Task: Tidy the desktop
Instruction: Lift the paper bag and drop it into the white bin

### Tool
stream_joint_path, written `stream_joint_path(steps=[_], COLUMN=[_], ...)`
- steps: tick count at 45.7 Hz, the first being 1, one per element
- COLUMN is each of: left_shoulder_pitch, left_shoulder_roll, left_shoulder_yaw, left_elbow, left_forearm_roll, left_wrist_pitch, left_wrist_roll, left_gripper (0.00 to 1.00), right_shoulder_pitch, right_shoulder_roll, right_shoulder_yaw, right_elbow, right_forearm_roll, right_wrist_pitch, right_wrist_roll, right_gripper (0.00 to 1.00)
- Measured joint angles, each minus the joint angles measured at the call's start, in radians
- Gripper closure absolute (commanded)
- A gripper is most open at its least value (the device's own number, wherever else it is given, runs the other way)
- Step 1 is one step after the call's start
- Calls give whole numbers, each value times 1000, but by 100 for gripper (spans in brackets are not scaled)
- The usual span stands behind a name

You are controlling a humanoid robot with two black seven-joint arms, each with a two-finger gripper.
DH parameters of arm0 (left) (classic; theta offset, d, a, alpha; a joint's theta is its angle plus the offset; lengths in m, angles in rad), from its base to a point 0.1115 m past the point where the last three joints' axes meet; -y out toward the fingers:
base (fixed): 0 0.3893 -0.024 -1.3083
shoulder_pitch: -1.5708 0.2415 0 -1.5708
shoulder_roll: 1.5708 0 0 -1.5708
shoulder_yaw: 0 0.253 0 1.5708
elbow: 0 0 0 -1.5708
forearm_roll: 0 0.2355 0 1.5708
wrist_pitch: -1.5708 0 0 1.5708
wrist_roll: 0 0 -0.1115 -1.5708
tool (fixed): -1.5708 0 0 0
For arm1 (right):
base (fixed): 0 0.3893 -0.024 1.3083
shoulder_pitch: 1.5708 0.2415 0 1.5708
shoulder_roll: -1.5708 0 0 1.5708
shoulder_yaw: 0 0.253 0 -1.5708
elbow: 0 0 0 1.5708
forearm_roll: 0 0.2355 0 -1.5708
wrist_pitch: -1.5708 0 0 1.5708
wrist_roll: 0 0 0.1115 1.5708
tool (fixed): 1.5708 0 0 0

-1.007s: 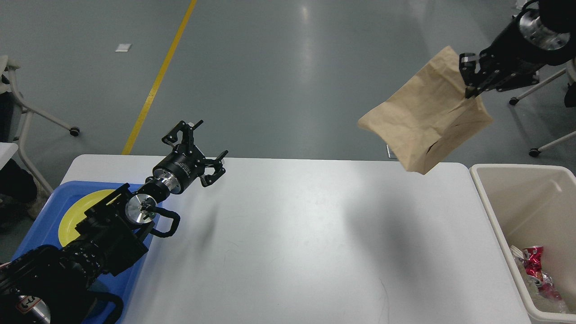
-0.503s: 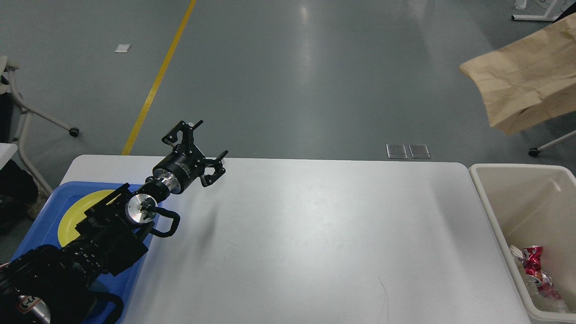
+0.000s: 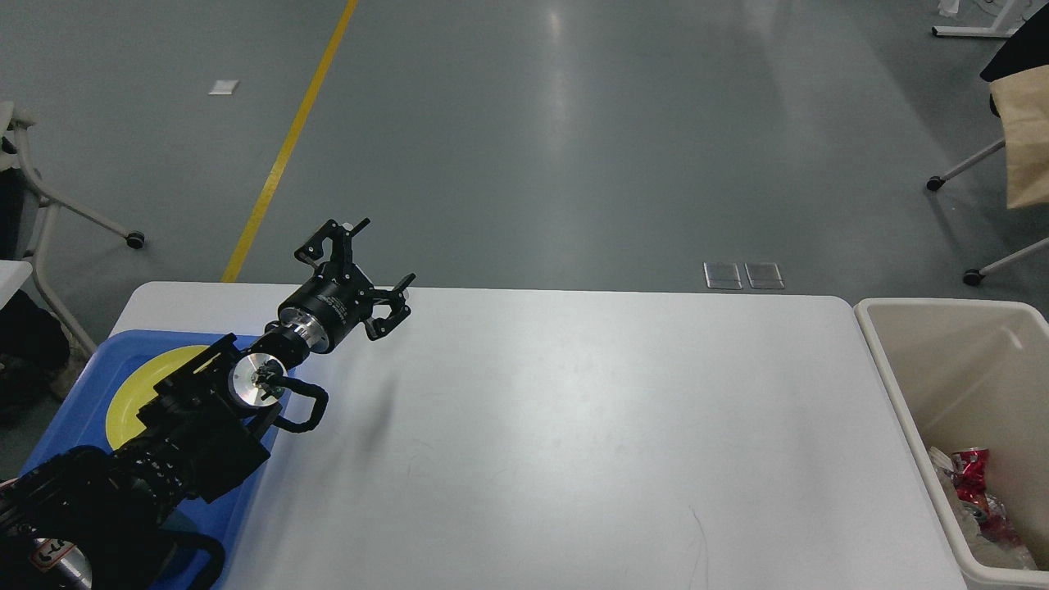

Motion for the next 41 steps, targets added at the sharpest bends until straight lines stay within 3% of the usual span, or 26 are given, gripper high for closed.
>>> stream_joint_path(steps=[23, 40, 41], left_shoulder_pitch=[0, 0, 0], left_shoulder_roll=[0, 0, 0], left_shoulder_yaw=[0, 1, 1], left_elbow=[0, 0, 0], left_forearm_roll=[0, 0, 0], left_wrist_pitch=[0, 0, 0], left_wrist_roll=[0, 0, 0], left_gripper=[3, 3, 3], right_shoulder_pitch=[-344, -491, -498], right_shoulder_roll=[12, 79, 83], right_shoulder_yaw=[76, 85, 86], right_elbow=[1, -2, -2], right_forearm_roll=[-1, -2, -2], right_wrist_pitch=[-28, -42, -43], right_wrist_roll=[0, 0, 1], right_gripper=[100, 100, 96])
